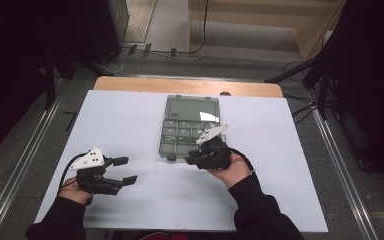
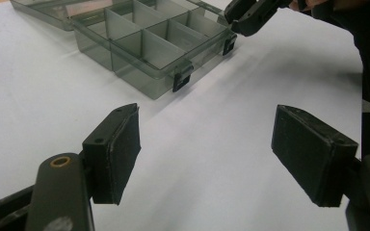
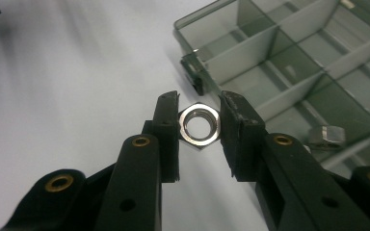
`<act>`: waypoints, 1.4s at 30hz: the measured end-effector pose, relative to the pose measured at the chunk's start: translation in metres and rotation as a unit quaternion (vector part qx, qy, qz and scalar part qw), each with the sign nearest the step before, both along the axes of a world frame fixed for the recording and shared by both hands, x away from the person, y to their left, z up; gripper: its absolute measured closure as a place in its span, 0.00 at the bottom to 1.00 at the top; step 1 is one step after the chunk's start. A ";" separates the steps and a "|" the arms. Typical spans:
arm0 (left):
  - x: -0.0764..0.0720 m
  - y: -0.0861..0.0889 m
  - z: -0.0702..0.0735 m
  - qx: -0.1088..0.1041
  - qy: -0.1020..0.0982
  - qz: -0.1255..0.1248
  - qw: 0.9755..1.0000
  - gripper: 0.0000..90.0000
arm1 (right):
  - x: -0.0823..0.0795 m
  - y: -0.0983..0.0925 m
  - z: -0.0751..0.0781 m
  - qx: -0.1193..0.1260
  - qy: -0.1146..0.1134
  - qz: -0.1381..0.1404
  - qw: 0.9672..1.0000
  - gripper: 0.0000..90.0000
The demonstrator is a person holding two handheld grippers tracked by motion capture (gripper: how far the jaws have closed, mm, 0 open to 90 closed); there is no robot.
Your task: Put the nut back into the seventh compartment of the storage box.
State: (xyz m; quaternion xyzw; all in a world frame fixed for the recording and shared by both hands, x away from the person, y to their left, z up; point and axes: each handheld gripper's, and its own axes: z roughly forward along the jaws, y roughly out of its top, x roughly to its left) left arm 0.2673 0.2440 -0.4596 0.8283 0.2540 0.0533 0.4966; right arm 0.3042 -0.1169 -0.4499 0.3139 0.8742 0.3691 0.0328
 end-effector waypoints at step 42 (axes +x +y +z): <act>-0.001 -0.002 -0.001 0.006 0.003 -0.010 1.000 0.29 | 0.039 -0.015 -0.005 0.002 0.014 -0.039 0.999 0.57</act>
